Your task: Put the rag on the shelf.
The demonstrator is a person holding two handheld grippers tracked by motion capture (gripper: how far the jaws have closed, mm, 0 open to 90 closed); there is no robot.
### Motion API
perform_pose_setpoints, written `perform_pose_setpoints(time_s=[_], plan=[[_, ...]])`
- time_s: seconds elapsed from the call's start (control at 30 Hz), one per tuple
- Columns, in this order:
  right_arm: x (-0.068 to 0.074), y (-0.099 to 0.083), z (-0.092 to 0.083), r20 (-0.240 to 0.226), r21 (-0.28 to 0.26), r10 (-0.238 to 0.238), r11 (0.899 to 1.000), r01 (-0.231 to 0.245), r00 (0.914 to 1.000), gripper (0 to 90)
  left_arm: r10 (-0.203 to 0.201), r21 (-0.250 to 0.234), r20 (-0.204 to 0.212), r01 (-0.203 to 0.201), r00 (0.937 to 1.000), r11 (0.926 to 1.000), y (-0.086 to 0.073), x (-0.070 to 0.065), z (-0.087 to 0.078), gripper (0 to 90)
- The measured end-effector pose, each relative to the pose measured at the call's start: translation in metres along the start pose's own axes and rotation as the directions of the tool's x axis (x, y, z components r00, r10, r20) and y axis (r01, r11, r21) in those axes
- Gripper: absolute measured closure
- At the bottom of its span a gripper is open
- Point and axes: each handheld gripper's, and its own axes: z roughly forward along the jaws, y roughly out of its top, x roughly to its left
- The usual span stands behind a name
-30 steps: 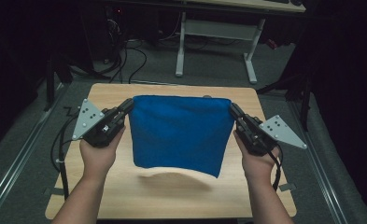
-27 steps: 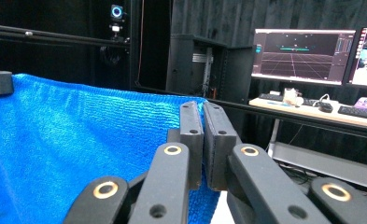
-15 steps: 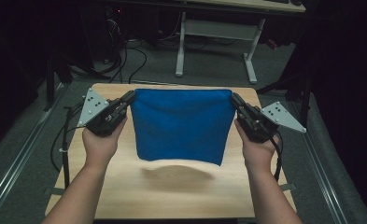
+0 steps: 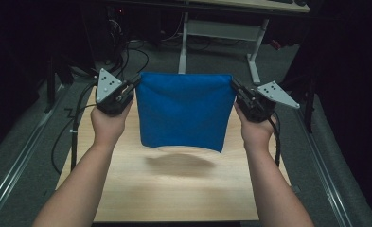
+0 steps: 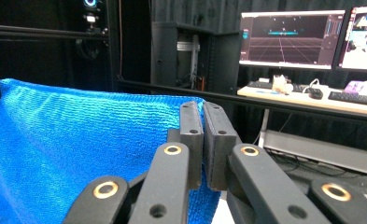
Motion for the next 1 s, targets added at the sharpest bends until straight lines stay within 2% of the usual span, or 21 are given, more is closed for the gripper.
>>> perform_pose_setpoints(time_s=[0.03,0.13,0.2,0.3,0.47,0.57,0.63,0.7,0.77,0.87,1.0], plan=[[0.0,0.0,0.0,0.0,0.0,0.0,1.0,0.0,1.0,88.1,0.008,0.004,-0.003,-0.008,1.0,1.0,0.001,0.001,0.005,88.6],[-0.007,-0.001,0.016,0.013,0.016,-0.007,1.0,0.007,0.9999,88.1,0.036,0.014,-0.015,-0.036,0.9992,0.9993,0.003,0.004,0.017,88.6],[-0.01,-0.001,0.02,0.013,0.015,-0.006,1.0,0.006,0.9999,88.1,0.042,0.024,-0.021,-0.041,0.9989,0.9989,0.003,0.007,0.025,88.6],[-0.017,0.0,0.031,0.017,0.019,0.0,1.0,-0.001,0.9999,88.1,0.022,0.031,-0.036,-0.021,0.9991,0.9993,0.002,0.013,0.035,88.5],[-0.024,0.001,0.053,0.038,0.024,-0.013,1.0,0.012,0.9992,88.1,-0.007,0.006,-0.073,0.008,0.9973,1.0,0.001,0.017,0.05,88.5],[-0.027,0.0,0.059,0.043,0.029,-0.021,0.999,0.02,0.9988,88.1,-0.05,-0.01,-0.091,0.049,0.9946,0.9987,-0.001,0.021,0.057,88.5],[-0.029,0.0,0.065,0.052,0.028,-0.021,0.999,0.019,0.9984,88.1,-0.064,-0.011,-0.109,0.063,0.992,0.9979,-0.004,0.021,0.063,88.4],[-0.028,-0.005,0.075,0.076,0.052,-0.051,0.998,0.047,0.9958,88.1,-0.074,0.003,-0.124,0.075,0.9895,0.9972,-0.008,0.02,0.069,88.4],[-0.028,-0.007,0.079,0.08,0.064,-0.051,0.997,0.046,0.9955,88.1,-0.079,0.022,-0.134,0.083,0.9878,0.9963,-0.014,0.019,0.075,88.4],[-0.03,-0.017,0.089,0.092,0.11,-0.079,0.991,0.069,0.9926,88.1,-0.081,0.055,-0.148,0.09,0.9857,0.9944,-0.024,0.019,0.083,88.4],[-0.035,-0.027,0.098,0.087,0.151,-0.095,0.985,0.081,0.9917,88.1,-0.086,0.101,-0.139,0.101,0.9865,0.9897,-0.035,0.023,0.09,88.4]])
